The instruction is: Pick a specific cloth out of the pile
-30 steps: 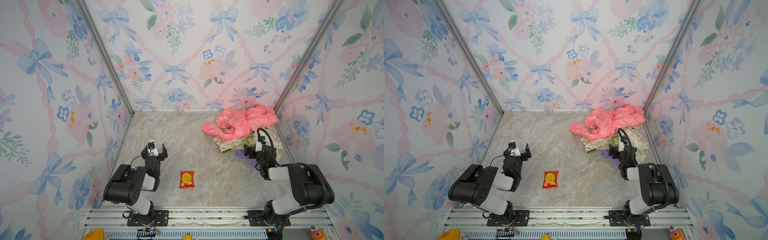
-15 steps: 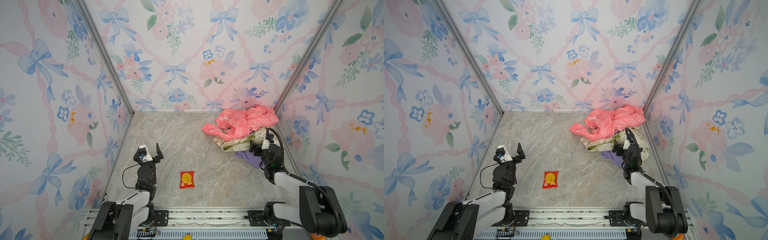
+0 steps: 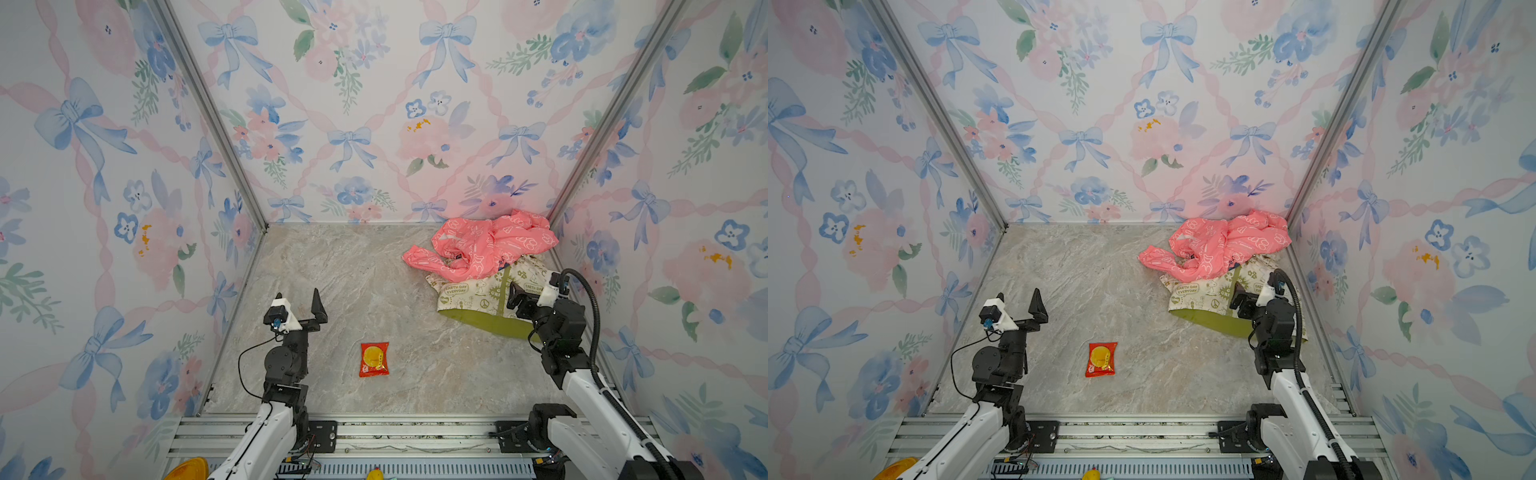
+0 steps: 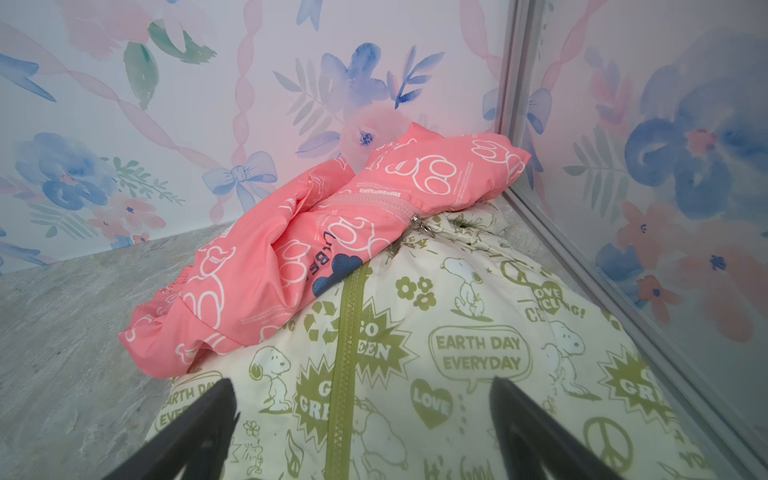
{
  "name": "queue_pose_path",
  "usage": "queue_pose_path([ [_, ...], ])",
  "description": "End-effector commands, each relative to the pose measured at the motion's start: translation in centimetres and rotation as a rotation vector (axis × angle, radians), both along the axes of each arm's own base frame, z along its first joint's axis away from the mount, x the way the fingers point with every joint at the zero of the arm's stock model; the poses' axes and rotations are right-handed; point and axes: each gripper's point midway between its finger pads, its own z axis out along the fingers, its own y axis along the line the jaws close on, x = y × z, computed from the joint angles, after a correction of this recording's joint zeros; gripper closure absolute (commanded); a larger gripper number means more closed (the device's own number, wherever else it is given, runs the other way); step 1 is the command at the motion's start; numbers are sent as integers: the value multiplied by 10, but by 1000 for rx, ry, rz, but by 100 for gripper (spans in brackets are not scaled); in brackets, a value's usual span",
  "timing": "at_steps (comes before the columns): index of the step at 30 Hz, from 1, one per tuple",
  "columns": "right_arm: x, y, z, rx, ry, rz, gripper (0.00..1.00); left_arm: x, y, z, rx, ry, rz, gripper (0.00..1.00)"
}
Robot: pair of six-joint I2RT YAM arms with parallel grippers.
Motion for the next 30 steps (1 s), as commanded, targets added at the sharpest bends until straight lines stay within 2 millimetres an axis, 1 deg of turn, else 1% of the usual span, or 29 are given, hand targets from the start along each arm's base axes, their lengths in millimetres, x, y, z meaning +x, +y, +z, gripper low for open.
queue_pose_path([
  [1, -10, -3, -5, 91, 35, -48, 3, 0, -17, -12, 33, 31, -95, 2],
  [2, -12, -6, -8, 112, 45, -71, 3, 1, -21, -11, 39, 30, -117, 2],
  [7, -21, -8, -28, 157, 131, -105, 3, 2, -38, -9, 55, 31, -207, 2],
  [12, -31, -14, -49, 194, 225, -165, 3, 1, -39, -5, 33, 19, -221, 2],
  [16, -41, -23, -68, 222, 307, -233, 3, -2, -44, -3, -25, 11, -259, 2],
  [19, -49, -31, -77, 255, 353, -279, 3, -4, -47, -2, -84, 5, -280, 2],
  [23, -61, -46, -87, 345, 397, -351, 1, -6, -60, 1, -114, 5, -329, 2],
  [25, -66, -50, -92, 404, 403, -362, 4, -6, -68, 4, -121, 6, -360, 2],
  [26, -68, -51, -96, 470, 398, -376, 5, -6, -73, 5, -125, 6, -379, 2],
  [28, -70, -50, -101, 534, 398, -370, 9, -7, -81, 7, -124, 11, -418, 2],
  [30, -75, -50, -109, 546, 432, -374, 13, -7, -88, 10, -128, 14, -454, 2],
])
